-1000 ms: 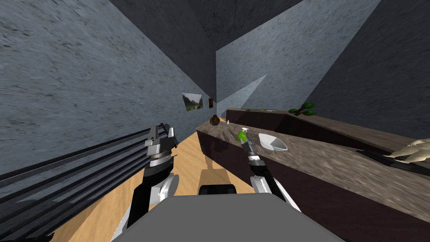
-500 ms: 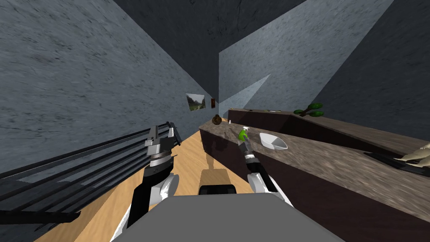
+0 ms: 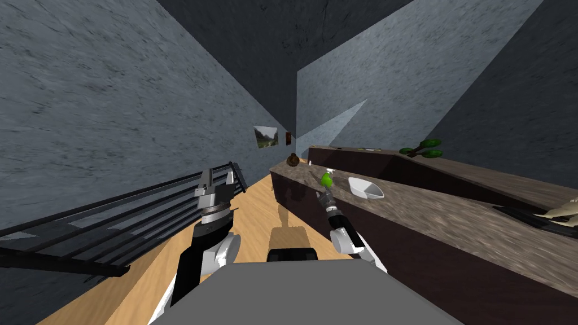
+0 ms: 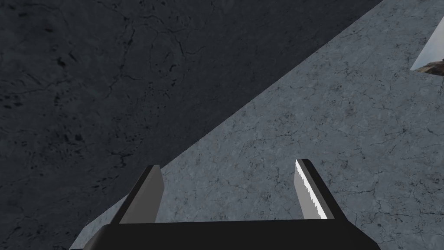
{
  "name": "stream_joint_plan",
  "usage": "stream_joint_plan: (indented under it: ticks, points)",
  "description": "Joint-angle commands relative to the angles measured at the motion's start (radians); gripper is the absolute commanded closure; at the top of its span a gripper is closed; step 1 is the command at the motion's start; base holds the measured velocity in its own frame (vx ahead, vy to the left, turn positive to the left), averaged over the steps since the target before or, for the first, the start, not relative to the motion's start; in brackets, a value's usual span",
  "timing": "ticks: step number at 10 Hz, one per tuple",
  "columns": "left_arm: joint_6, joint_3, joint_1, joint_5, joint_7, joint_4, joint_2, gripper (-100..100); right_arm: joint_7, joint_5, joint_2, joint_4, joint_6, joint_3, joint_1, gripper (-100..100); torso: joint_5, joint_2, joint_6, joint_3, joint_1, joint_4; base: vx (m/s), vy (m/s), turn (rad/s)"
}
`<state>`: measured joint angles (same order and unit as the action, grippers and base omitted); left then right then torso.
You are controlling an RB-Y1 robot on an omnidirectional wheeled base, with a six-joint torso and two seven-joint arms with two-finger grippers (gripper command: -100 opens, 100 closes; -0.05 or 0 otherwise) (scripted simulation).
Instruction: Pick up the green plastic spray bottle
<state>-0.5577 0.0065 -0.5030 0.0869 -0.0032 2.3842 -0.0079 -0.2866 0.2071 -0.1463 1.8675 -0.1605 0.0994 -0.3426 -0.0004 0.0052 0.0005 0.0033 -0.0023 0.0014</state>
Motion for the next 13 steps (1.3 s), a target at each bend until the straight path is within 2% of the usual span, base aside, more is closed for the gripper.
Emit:
stream_joint_plan:
  ticks: [1,2,3,4,5,6,7,9,10,11,12,13]
  points:
    - [0.0,0.0,0.0,0.0,0.0,0.0,0.0,0,-0.019,0.045,-0.008,-0.045,0.05,0.003,0.038,-100,0.0,0.0,0.0,0.0,0.0,0.0,-0.078,-0.017,0.08]
    - [0.0,0.0,0.0,0.0,0.0,0.0,0.0,0,-0.019,0.045,-0.008,-0.045,0.078,0.003,0.038,-100,0.0,0.0,0.0,0.0,0.0,0.0,-0.069,-0.024,0.04]
    - [0.0,0.0,0.0,0.0,0.0,0.0,0.0,0,-0.035,0.086,-0.018,-0.081,0.11,0.005,0.075,-100,0.0,0.0,0.0,0.0,-0.001,0.0,-0.079,-0.048,0.057]
    - [0.0,0.0,0.0,0.0,0.0,0.0,0.0,0,-0.035,0.087,-0.018,-0.09,0.134,0.005,0.075,-100,-0.001,0.0,0.0,0.0,-0.002,0.0,-0.068,-0.048,0.04]
    - [0.0,0.0,0.0,0.0,0.0,0.0,0.0,0,-0.051,0.13,-0.029,-0.135,0.162,0.006,0.115,-100,-0.001,-0.001,0.0,0.0,-0.003,0.0,-0.071,-0.046,0.046]
    - [0.0,0.0,0.0,0.0,0.0,0.0,0.0,0,-0.051,0.13,-0.029,-0.137,0.186,0.006,0.115,-100,-0.001,-0.001,0.0,-0.001,-0.003,0.0,-0.06,-0.044,0.033]
    - [0.0,0.0,0.0,0.0,0.0,0.0,0.0,0,-0.067,0.175,-0.042,-0.179,0.216,0.006,0.157,-100,-0.001,-0.001,0.0,-0.001,-0.003,0.0,-0.067,-0.054,0.065]
    - [0.0,0.0,0.0,0.0,0.0,0.0,0.0,0,-0.067,0.175,-0.042,-0.184,0.251,0.006,0.157,-100,-0.001,-0.001,0.0,-0.001,-0.003,0.0,-0.045,-0.039,0.008]
    - [0.0,0.0,0.0,0.0,0.0,0.0,0.0,0,-0.083,0.221,-0.056,-0.231,0.291,0.006,0.201,-100,0.0,-0.003,0.0,-0.002,-0.002,-0.001,-0.043,-0.04,0.039]
    - [0.0,0.0,0.0,0.0,0.0,0.0,0.0,0,-0.083,0.221,-0.056,-0.232,0.311,0.006,0.201,-100,0.0,-0.003,0.0,-0.002,-0.002,-0.001,-0.048,-0.05,0.035]
    - [0.0,0.0,0.0,0.0,0.0,0.0,0.0,0,-0.098,0.265,-0.071,-0.28,0.343,0.006,0.246,-100,-0.001,-0.002,0.0,-0.001,-0.003,-0.001,-0.058,-0.07,0.032]
    - [0.0,0.0,0.0,0.0,0.0,0.0,0.0,0,-0.098,0.268,-0.071,-0.28,0.363,0.006,0.246,-100,-0.001,-0.002,0.0,-0.001,-0.004,0.0,-0.045,-0.064,0.022]
